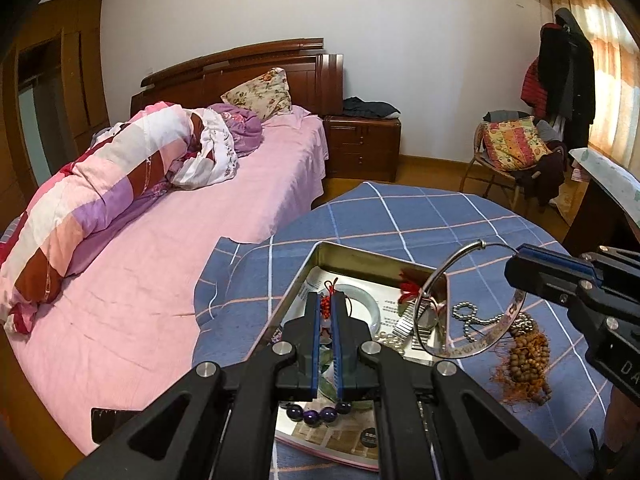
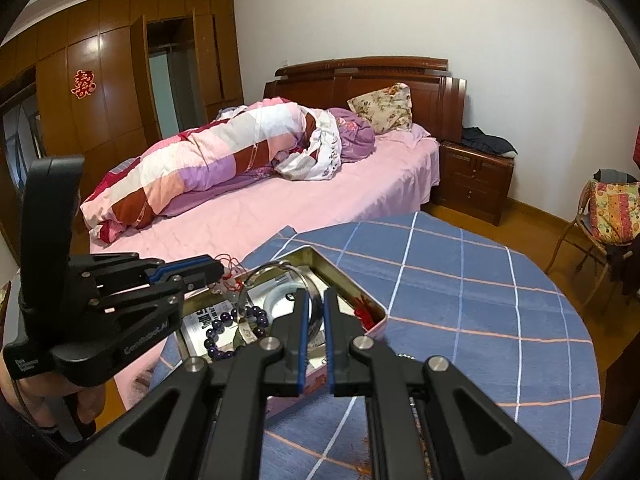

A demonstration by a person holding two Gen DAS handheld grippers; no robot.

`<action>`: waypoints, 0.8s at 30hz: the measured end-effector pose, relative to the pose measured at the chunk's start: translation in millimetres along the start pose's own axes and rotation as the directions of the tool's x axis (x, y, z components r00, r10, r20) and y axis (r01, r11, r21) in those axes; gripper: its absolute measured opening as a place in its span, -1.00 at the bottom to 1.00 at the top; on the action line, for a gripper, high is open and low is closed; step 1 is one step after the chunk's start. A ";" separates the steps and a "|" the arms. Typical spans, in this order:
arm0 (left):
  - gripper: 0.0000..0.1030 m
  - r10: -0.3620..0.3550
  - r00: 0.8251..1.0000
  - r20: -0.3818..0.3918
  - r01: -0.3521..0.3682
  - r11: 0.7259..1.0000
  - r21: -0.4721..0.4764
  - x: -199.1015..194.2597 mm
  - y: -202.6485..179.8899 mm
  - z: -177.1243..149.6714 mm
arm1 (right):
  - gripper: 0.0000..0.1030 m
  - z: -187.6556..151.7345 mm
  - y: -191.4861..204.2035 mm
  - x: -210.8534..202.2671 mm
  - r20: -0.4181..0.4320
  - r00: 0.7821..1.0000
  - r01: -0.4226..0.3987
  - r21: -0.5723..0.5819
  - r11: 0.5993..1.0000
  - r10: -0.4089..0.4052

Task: Organize jewelry
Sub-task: 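Carry the red charm and silver hoop bangle over the pink tin with both tools, then open the left tool to drop the charm into the tin while the right tool releases the bangle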

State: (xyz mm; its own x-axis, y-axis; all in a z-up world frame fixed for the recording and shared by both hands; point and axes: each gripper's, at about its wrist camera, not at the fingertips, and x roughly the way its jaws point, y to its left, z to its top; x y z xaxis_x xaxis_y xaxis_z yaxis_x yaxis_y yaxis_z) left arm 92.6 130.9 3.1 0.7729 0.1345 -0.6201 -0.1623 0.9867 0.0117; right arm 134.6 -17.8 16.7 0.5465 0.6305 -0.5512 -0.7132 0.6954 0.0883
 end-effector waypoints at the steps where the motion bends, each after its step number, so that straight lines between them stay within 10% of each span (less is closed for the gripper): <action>1: -0.92 0.001 1.000 -0.001 -0.001 1.000 -0.002 0.6 1.4 -0.3 | -0.83 0.3 1.4 1.7 -0.003 1.000 -0.001 -0.002 1.000 0.001; 24: -0.92 0.030 0.993 -0.115 -0.032 0.999 -0.015 35.4 15.1 -16.9 | -0.83 -20.3 15.7 45.5 -0.150 0.988 -0.029 -0.028 0.999 0.024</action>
State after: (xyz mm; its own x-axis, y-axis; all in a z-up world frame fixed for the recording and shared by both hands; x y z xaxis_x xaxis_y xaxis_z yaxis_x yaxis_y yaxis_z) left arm 107.1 149.0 -31.9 0.6919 0.1526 -0.7056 -0.1958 0.9804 0.0201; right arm 139.3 14.8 -23.9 0.4572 0.5885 -0.6668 -0.7406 0.6670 0.0809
